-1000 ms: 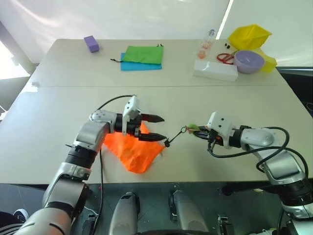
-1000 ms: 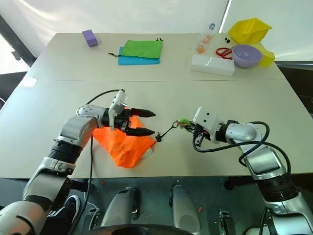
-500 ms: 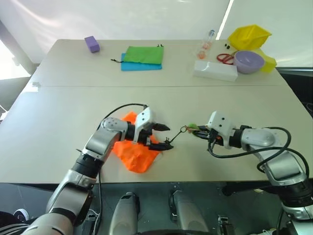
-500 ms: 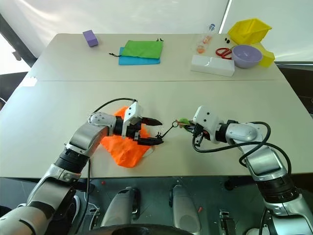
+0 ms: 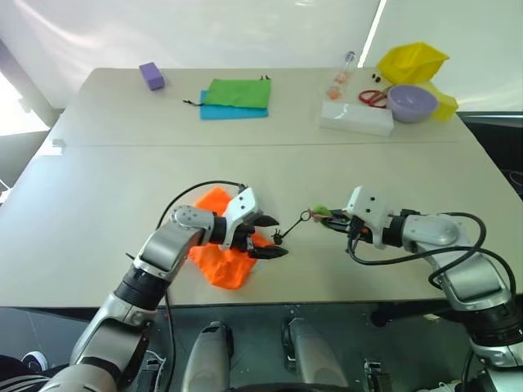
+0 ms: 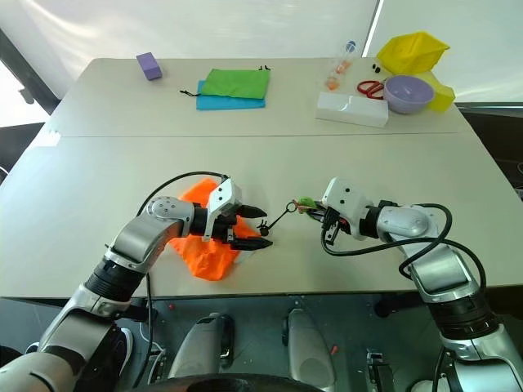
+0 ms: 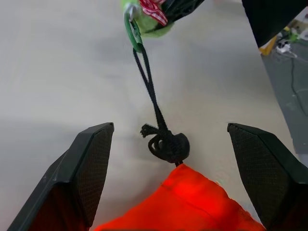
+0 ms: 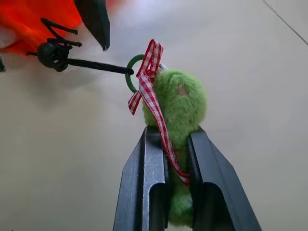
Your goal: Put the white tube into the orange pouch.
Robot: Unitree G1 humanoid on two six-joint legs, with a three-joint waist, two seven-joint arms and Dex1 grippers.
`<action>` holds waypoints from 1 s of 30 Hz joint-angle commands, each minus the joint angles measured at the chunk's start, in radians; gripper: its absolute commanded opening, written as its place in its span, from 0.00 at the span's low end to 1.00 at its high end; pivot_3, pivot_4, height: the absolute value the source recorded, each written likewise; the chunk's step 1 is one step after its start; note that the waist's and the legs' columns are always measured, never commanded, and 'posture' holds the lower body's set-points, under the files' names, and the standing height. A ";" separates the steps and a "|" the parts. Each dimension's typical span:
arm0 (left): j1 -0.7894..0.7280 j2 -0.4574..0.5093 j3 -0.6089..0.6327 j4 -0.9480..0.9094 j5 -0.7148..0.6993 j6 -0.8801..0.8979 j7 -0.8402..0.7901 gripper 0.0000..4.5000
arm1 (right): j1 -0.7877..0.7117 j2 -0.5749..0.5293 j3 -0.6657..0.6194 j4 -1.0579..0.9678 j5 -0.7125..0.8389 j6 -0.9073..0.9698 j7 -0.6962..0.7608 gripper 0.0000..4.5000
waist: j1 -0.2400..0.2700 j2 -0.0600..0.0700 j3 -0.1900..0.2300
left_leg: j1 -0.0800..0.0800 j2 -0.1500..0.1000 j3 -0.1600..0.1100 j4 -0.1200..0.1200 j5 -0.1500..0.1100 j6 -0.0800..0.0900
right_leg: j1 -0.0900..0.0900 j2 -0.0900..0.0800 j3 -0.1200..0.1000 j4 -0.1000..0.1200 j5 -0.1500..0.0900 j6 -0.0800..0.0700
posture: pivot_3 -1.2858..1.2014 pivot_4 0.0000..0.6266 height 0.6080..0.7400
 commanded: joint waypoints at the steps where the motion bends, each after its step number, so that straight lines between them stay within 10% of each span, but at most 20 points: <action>1: -0.004 -0.010 -0.007 0.014 -0.013 -0.004 -0.010 0.78 | -0.015 0.007 -0.032 -0.018 0.013 -0.015 -0.005 0.00 | 0.001 0.000 0.000 | 0.000 0.000 0.000 0.000 0.000 0.000 | 0.000 0.000 0.000 0.000 0.000 0.000 | 0.52 0.24 1.00; 5: -0.004 -0.014 -0.009 0.020 -0.012 -0.016 -0.009 0.40 | -0.013 0.006 -0.033 -0.022 0.014 -0.014 -0.004 0.00 | 0.001 0.000 0.000 | 0.001 0.000 0.000 0.000 0.000 0.000 | 0.001 0.000 0.000 0.000 0.000 0.000 | 0.52 0.24 1.00; 30: -0.037 0.010 -0.063 0.100 0.081 -0.083 -0.033 0.40 | -0.023 0.004 -0.026 -0.017 0.013 -0.023 -0.007 0.00 | 0.001 0.000 0.000 | 0.002 0.000 0.000 -0.001 0.000 0.000 | 0.002 0.000 0.000 -0.001 0.000 0.000 | 0.52 0.24 1.00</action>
